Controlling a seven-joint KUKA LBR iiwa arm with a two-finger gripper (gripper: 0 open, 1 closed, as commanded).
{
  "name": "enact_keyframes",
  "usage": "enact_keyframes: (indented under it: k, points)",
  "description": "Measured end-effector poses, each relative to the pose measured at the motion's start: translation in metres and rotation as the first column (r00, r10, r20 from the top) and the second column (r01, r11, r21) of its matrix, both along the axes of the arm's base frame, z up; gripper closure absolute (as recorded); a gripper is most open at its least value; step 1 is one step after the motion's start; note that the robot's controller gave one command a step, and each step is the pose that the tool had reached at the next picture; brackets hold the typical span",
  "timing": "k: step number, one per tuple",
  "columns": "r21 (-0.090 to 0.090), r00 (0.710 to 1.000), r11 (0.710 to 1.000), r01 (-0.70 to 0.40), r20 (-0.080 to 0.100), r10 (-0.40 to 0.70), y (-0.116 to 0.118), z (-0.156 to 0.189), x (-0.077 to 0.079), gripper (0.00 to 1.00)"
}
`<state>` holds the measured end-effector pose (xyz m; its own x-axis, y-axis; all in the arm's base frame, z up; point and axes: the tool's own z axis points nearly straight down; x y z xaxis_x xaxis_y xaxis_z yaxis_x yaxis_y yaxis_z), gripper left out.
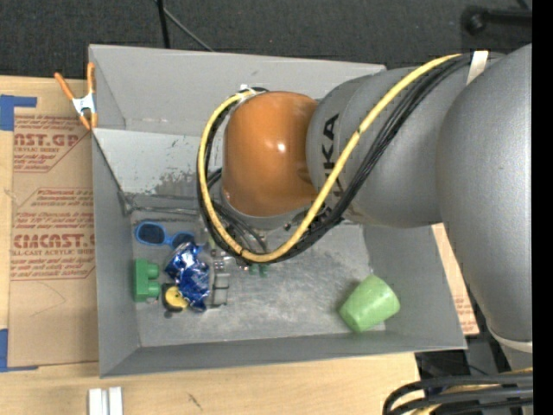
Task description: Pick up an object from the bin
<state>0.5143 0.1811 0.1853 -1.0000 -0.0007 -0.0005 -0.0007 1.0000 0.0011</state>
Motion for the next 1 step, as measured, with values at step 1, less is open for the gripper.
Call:
enact_keyframes:
  k: [1]
  points:
    - [0.001, 0.985, 0.985, 0.17, 0.0, -0.17, 0.0262, -0.1173, 0.038, 0.0]
